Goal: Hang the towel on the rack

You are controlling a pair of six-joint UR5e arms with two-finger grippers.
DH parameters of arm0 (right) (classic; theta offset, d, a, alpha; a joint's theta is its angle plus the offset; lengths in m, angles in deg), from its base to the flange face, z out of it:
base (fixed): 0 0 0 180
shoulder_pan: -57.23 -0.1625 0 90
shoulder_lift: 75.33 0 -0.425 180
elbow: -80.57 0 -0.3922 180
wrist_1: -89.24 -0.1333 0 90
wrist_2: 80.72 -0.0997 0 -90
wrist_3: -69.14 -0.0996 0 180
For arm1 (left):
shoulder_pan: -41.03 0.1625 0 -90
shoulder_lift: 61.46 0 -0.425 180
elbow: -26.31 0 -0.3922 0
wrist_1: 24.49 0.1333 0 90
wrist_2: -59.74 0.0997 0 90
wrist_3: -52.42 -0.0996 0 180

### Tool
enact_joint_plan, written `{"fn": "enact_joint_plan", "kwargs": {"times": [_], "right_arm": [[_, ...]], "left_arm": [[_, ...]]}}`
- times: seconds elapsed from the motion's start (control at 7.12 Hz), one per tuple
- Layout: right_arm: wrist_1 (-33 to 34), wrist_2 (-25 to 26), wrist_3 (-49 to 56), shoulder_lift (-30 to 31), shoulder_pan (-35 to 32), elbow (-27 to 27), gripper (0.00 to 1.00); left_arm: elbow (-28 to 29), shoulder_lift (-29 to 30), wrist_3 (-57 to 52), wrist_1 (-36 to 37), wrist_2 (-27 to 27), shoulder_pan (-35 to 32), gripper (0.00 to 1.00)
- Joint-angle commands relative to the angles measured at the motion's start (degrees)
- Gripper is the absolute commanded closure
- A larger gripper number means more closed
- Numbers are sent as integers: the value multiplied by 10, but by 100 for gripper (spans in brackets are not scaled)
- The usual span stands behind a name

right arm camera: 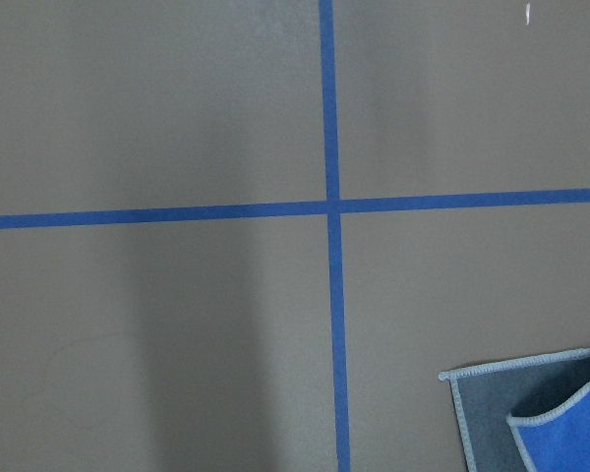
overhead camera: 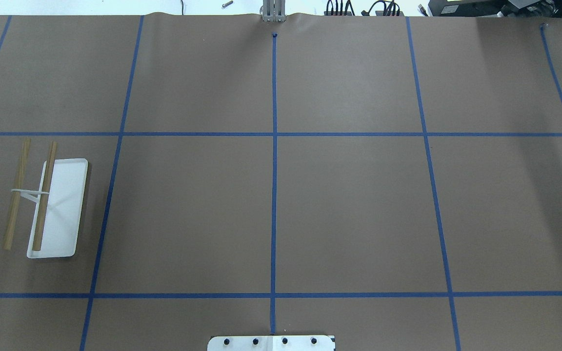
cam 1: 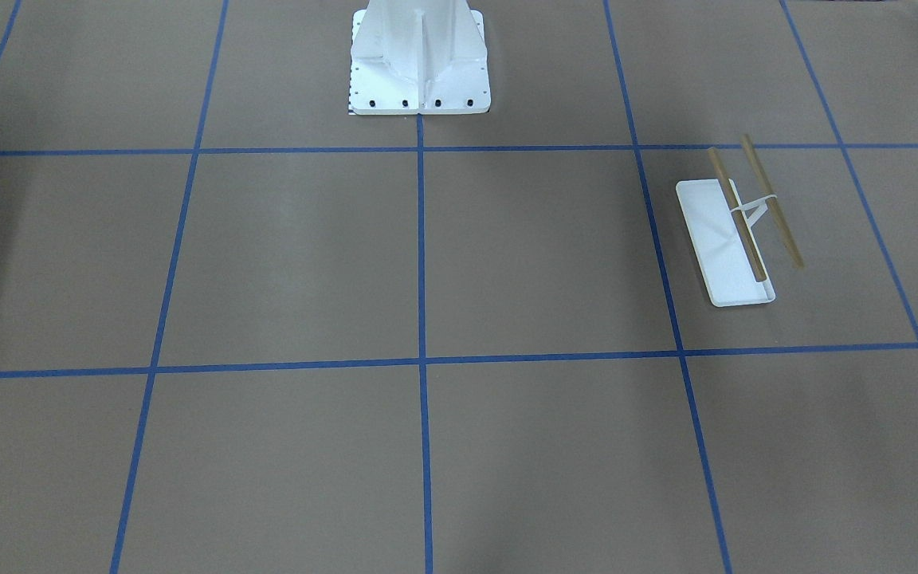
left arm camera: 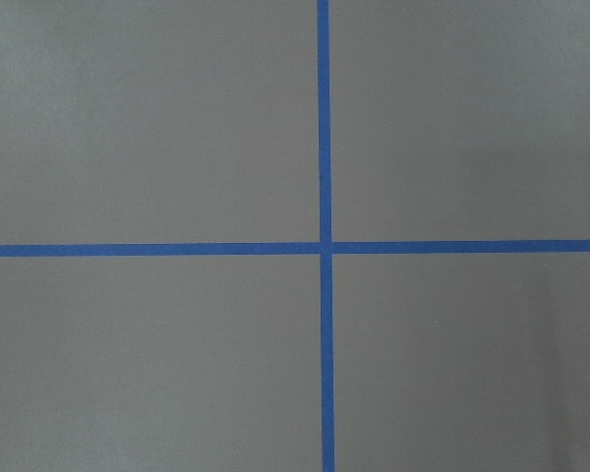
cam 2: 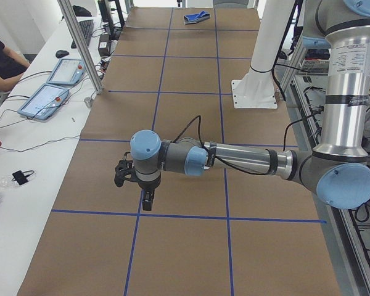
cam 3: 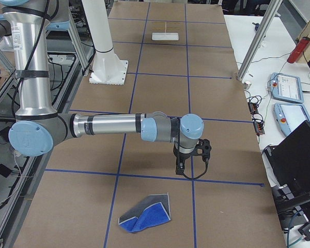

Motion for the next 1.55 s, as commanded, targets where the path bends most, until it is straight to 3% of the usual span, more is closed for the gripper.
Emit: {"fn": "enact_joint_plan", "kwargs": {"times": [0.0, 0.28, 0.42, 0.56, 0.84, 1.12, 1.4], "right_arm": [[0, 19, -1, -15, 3, 8, 0], [-14, 38, 3, 2, 5, -4, 0], [-72, 50, 6, 24, 5, -31, 0], [-190, 57, 35, 29, 4, -107, 0], [-302, 51, 37, 3, 3, -253, 0], [-326, 49, 74, -17, 3, -334, 0], [-327, 18, 90, -19, 3, -365, 0]], "left_arm": [[-6, -2, 2, -4, -4, 0, 1], [0, 9, 1, -4, -1, 1, 1], [8, 16, 6, 2, 2, 7, 1], [21, 26, 8, 2, 2, 14, 1], [23, 24, 26, 0, 1, 15, 1], [21, 24, 45, -3, 0, 15, 1], [20, 25, 45, -3, 0, 15, 1]]}}
